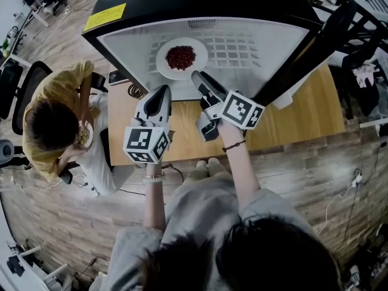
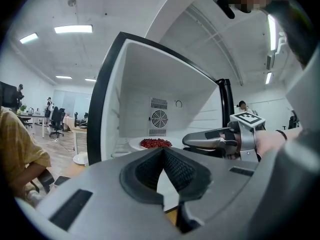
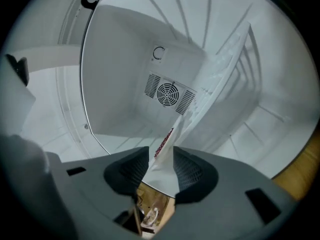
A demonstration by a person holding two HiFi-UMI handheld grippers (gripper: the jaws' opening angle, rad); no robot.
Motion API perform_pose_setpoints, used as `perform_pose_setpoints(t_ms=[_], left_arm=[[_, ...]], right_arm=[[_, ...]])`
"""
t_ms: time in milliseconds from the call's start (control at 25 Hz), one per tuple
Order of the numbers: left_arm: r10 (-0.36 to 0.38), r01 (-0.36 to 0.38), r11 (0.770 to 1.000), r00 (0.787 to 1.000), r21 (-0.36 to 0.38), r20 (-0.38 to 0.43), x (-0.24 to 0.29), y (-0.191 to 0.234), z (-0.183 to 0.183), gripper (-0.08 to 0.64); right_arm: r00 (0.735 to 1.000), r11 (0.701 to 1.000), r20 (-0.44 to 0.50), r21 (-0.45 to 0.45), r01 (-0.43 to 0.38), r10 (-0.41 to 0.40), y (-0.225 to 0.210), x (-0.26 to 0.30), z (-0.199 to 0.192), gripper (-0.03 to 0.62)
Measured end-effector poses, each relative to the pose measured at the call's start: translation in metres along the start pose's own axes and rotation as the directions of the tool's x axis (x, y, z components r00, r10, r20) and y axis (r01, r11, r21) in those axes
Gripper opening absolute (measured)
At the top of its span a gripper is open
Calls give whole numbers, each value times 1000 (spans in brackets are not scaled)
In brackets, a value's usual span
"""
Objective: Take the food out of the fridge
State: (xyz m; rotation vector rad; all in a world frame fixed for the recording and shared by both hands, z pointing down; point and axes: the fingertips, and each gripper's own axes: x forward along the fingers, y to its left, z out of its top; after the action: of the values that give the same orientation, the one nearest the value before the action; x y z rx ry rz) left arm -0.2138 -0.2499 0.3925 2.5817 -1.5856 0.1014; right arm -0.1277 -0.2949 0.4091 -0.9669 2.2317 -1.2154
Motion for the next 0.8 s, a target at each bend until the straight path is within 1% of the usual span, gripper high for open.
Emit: perform_pose_setpoints(t_ms=[200,440,600,640,800], left_arm=[[3,-3,1000,1000,8,3,1,0,2,8],[26,-26,1000,1000,16,2,-4,8,4,8],[43,-43,999,999,19,5,-8,14,5,8],[47,-47,999,999,19,5,-8,16,5,8],[51,-51,999,999,19,3,-8,17,4,8]], right_arm=[[1000,995,12,102,4,-5,-2,9,-5,146],[1000,984,8,177,-1,-1,0,22,-9,146],[1000,963,31,270,-5,-3,-2,26,-9,119],[999,957,35,289,-7,-3,-4,26,-9,106],[999,933,45,359,-27,11,-5,27,-9,88]])
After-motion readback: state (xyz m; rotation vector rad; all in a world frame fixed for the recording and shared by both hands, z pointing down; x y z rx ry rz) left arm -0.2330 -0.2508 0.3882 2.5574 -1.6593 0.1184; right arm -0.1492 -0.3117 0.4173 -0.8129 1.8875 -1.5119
